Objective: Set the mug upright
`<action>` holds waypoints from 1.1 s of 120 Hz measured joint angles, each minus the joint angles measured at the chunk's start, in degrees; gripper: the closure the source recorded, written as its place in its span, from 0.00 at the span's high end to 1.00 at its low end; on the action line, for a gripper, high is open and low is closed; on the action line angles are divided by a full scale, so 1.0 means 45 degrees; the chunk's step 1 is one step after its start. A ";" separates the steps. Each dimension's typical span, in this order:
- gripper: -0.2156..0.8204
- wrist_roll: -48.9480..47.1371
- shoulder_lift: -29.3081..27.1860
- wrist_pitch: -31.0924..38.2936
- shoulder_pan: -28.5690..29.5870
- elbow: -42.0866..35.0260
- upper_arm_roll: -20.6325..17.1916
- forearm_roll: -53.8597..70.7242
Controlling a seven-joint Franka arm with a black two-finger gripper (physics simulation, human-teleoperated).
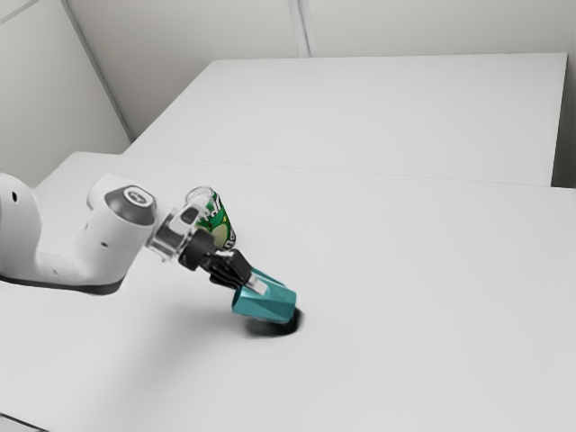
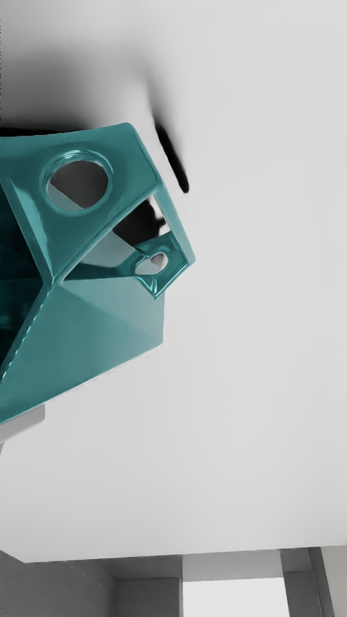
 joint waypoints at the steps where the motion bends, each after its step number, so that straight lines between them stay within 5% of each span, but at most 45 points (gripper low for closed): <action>1: 0.05 0.0006 -0.0022 0.0007 0.0031 -0.0002 0.0000 0.0005; 47: 0.05 0.0153 -0.0737 0.0566 0.0216 0.0130 0.0084 0.1199; 86: 0.05 -0.1047 -0.1523 0.0980 0.0237 0.0500 0.0079 0.6168; 132: 0.05 -0.3314 -0.1454 -0.0227 0.0148 0.1129 0.0088 1.0682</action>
